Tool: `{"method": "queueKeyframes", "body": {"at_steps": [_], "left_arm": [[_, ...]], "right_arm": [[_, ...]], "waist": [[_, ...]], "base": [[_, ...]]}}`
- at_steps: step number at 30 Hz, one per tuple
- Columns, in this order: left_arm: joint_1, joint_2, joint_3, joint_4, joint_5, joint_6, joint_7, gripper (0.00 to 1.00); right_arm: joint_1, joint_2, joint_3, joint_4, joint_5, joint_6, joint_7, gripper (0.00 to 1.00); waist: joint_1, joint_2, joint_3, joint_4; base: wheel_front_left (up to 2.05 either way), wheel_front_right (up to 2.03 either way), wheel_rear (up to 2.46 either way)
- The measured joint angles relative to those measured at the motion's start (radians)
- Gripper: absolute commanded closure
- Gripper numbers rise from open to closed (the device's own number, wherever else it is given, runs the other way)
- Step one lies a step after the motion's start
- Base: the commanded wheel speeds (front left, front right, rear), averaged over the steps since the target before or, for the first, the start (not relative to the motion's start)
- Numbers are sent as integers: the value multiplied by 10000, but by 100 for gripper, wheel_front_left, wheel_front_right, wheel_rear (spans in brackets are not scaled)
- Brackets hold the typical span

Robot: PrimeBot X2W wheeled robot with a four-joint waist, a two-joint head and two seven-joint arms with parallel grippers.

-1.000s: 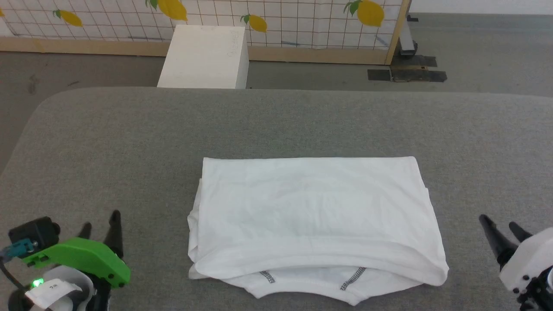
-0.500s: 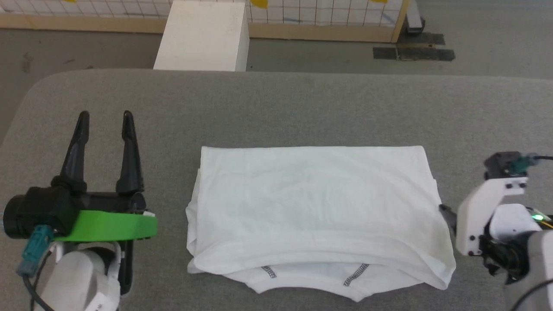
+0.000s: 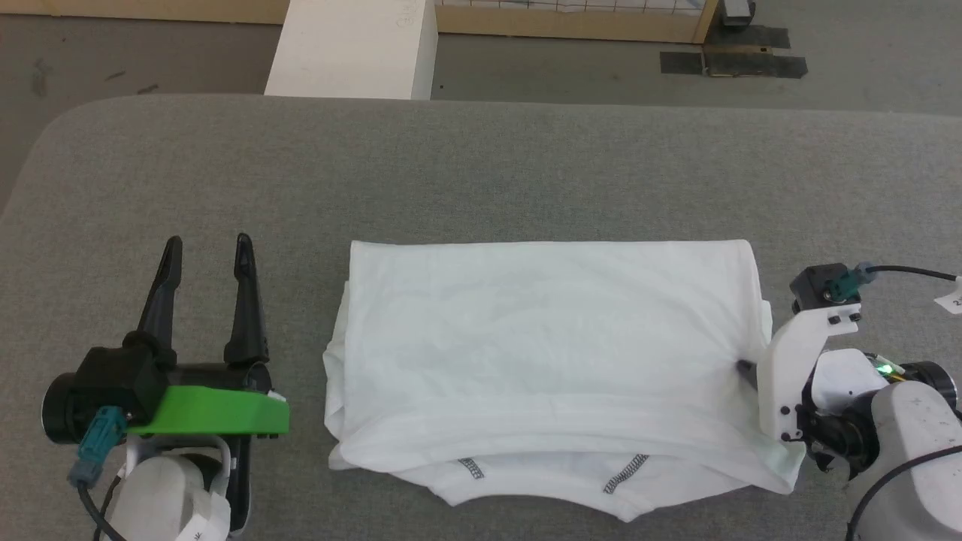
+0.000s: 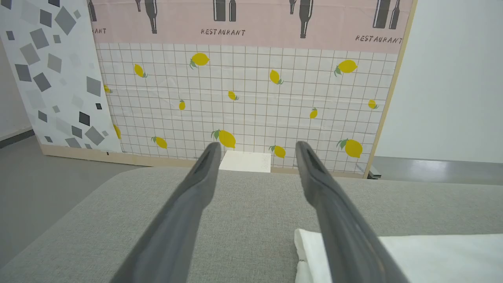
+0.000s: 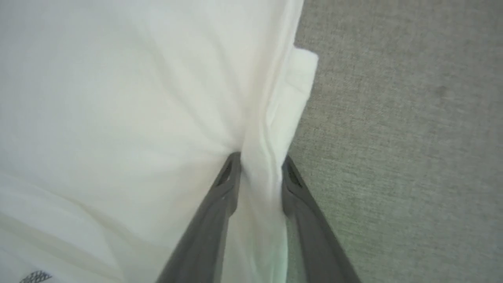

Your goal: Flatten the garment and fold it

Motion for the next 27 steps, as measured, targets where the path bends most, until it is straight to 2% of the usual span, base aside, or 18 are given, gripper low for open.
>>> {"method": "queueKeyframes", "body": {"at_steps": [4,11,14,16,21,27], "left_arm": [[2,-153,221,174,171,-174,0,0],[36,-290,422,610,483,-401,0,0],[36,-410,476,786,499,-477,0,0],[41,-466,539,872,499,-514,0,0],[83,-550,662,988,500,-602,0,0],[269,-681,702,999,571,-679,0,0]], "right_arm": [[-27,-150,-393,176,81,12,-322,100],[-13,-1212,-2274,522,-771,6,-353,100],[3,-1344,-2790,562,-1104,6,-322,100],[18,-1350,-2792,395,-1141,6,-249,100],[412,-1459,-2157,-851,-562,4,435,100],[1384,-1647,-1358,-3779,859,0,1565,100]], "waist": [[0,0,-55,-91],[1,0,-193,-242],[1,0,-271,-259],[0,0,-354,-265],[0,0,-590,-249],[0,0,-860,-120]], "base": [[0,0,0],[0,0,0],[0,0,0],[0,0,0],[0,0,0],[0,0,0]]}}
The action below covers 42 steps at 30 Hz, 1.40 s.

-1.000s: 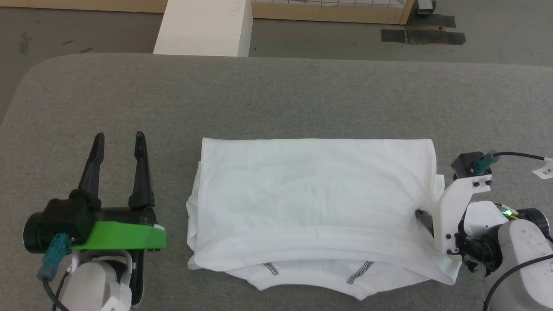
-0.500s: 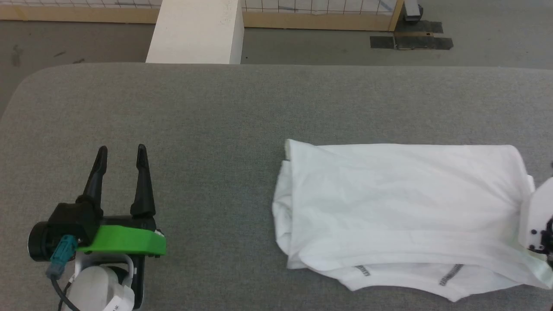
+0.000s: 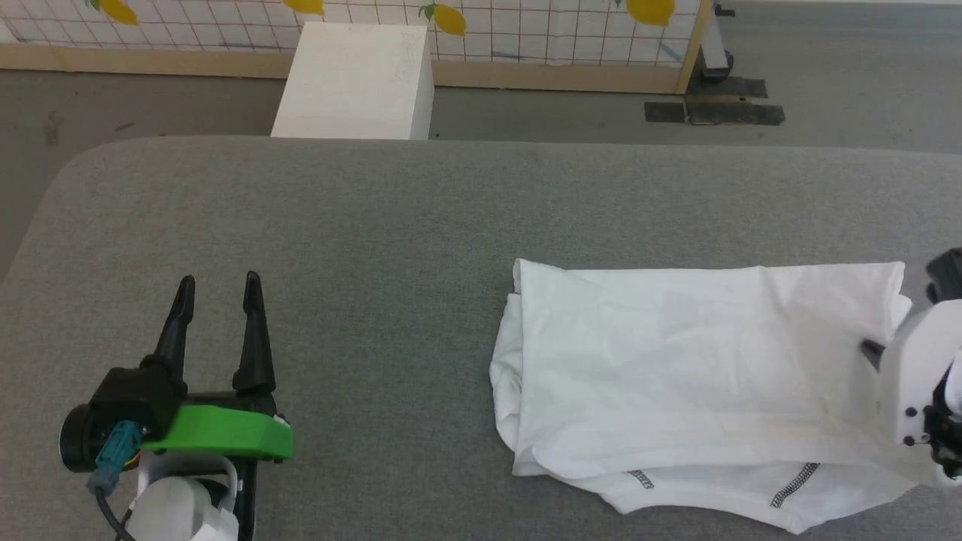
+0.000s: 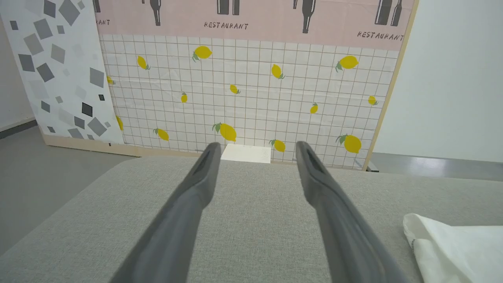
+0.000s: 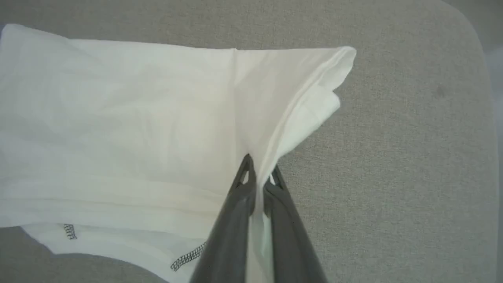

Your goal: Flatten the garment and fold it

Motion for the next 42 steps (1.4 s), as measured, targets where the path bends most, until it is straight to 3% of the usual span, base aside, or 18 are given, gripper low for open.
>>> {"method": "queueKeyframes", "body": {"at_steps": [4,9,20,28,29,30,31,42], "left_arm": [[4,-35,33,-21,29,-8,0,0],[-1,-82,6,8,31,-38,0,0],[-26,-297,-171,244,29,-190,0,0],[-27,-368,-107,362,27,-261,0,0],[-26,-378,-102,376,27,-272,0,0],[-26,-391,-104,389,27,-272,0,0],[-25,-405,-100,399,27,-274,0,0],[22,-430,86,324,77,-318,0,0]], "right_arm": [[181,280,892,-1337,500,0,123,100],[58,744,2031,-1333,560,0,-65,100],[-1711,1544,4224,1528,274,0,-1231,100],[-2353,1835,4911,3937,-98,0,-1814,100],[-2415,1852,4978,4201,-155,0,-1910,91],[-2482,1847,5072,4362,-221,0,-1975,66],[-2577,1839,5202,4497,-318,0,-2092,0],[-3697,2038,7206,3835,-125,0,-4008,0]], "waist": [[0,0,-41,165],[0,0,-19,393],[0,0,167,1318],[0,0,368,1953],[0,0,380,2006],[0,0,384,2039],[0,0,385,2070],[0,0,200,1564]], "base": [[0,0,0],[0,0,0],[0,0,0],[0,0,0],[0,0,0],[0,0,0],[0,0,0],[0,0,0]]}}
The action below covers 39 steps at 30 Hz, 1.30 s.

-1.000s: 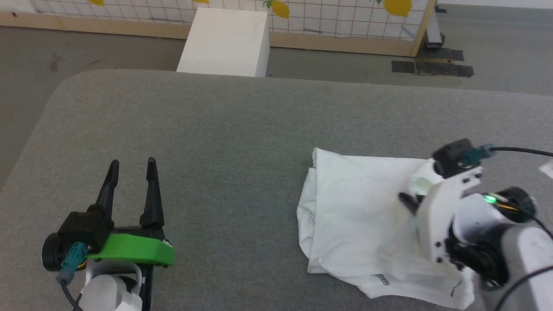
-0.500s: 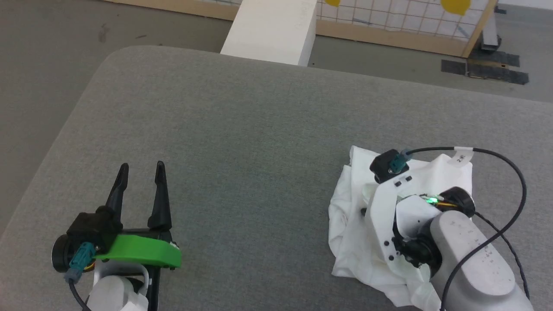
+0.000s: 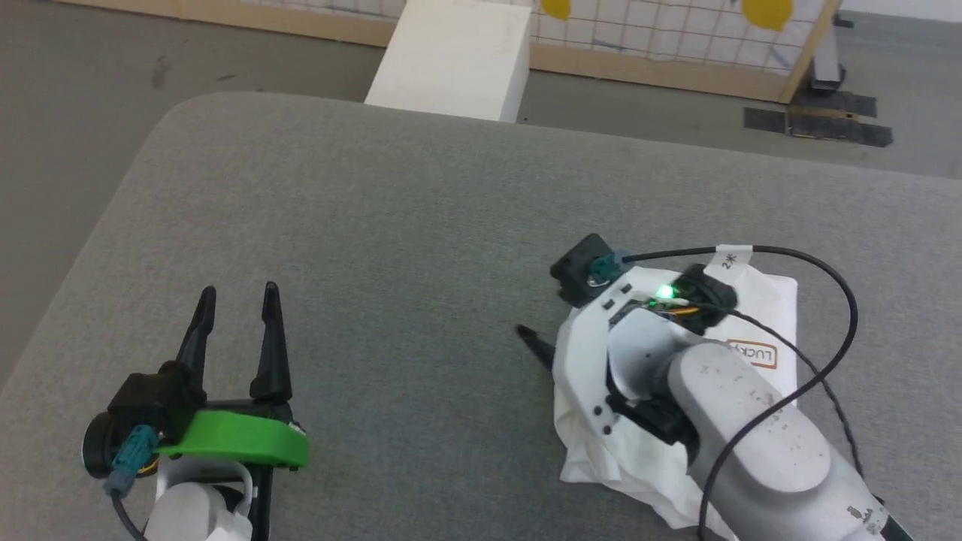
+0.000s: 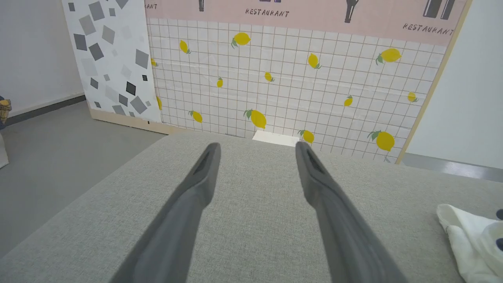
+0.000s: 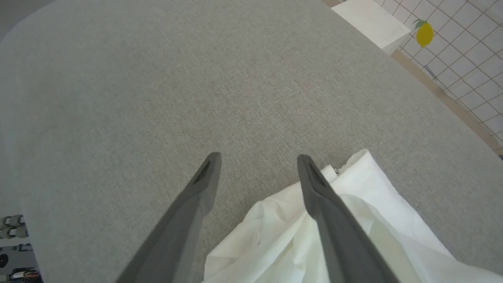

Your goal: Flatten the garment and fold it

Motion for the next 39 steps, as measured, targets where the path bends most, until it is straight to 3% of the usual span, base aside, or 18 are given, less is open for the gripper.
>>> {"method": "queueKeyframes", "body": {"at_steps": [5,10,15,21,30,31,33,39], "left_arm": [[161,25,136,-119,12,0,0,0],[161,35,169,-286,40,2,0,0],[161,33,167,-397,86,4,0,0],[156,27,92,-445,109,-2,0,0],[115,21,75,-391,111,-56,0,0],[113,21,88,-380,111,-56,0,0],[113,21,119,-366,111,-56,0,0],[141,33,301,-422,111,-56,0,0]], "right_arm": [[-123,-33,-209,-794,606,2,-594,0],[313,-660,-2253,-1471,305,2,-326,0],[1789,-993,-4222,-1624,-531,0,1139,0],[2855,-556,-4556,-1567,-721,0,2067,0],[2819,-171,-4541,-468,-1122,0,2015,0],[2734,-142,-4654,-347,-1097,2,2019,29],[2587,-188,-4633,-267,-1087,2,2002,100],[2153,-606,-3825,-568,-706,4,1916,100]], "waist": [[0,0,-134,-539],[0,0,-258,-1105],[0,0,-341,-1574],[0,0,-178,-1679],[0,0,261,-1244],[0,0,307,-1202],[0,0,380,-1151],[0,0,503,-1402]], "base": [[0,0,0],[0,0,0],[0,0,0],[0,0,0],[0,0,0],[0,0,0],[0,0,0],[0,0,0]]}}
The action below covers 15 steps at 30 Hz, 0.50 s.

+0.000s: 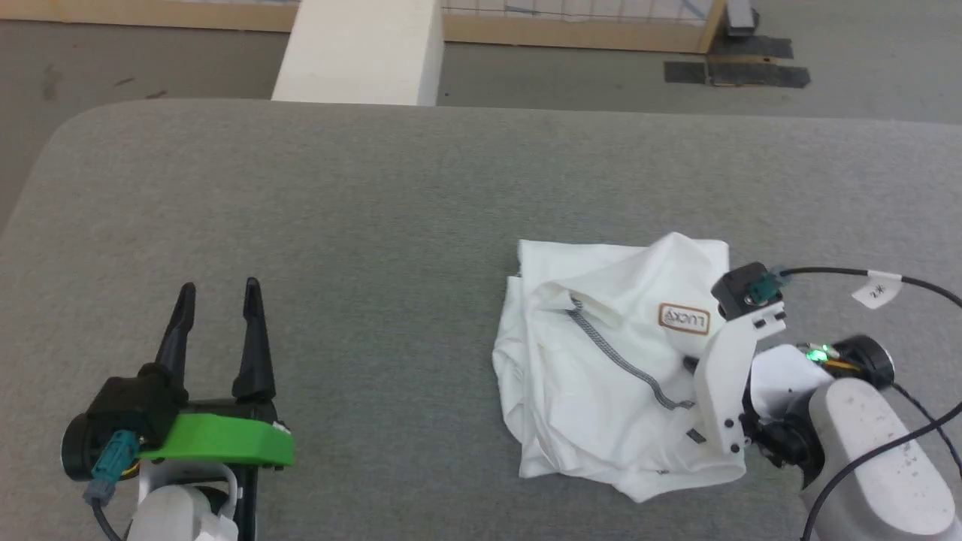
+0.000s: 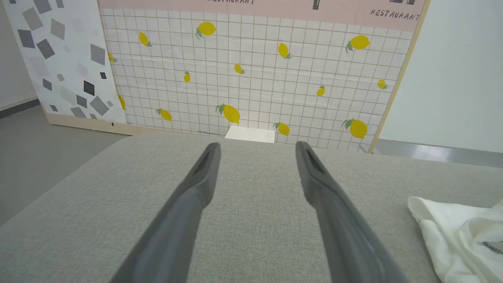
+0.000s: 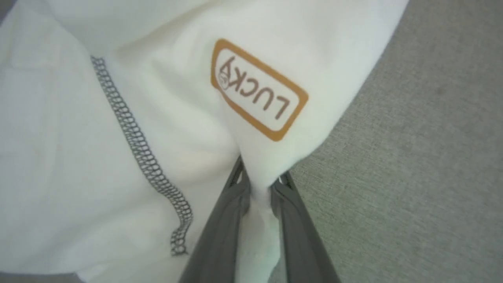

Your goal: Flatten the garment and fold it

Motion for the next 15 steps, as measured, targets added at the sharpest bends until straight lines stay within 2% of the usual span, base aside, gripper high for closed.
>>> {"method": "queueKeyframes", "body": {"at_steps": [2,7,15], "left_arm": [[22,8,94,-50,0,2,0,0],[18,12,176,-198,-4,2,0,0],[-333,10,-142,-420,40,-29,2,0]], "right_arm": [[-147,-276,414,-332,267,0,67,100],[-865,-1586,1714,-1358,878,0,767,100],[-1703,-3574,2412,-2046,1446,0,1319,100]], "waist": [[0,0,27,-211],[0,0,90,-1078],[0,0,268,-2632]], "base": [[0,0,0],[0,0,0],[0,0,0]]}}
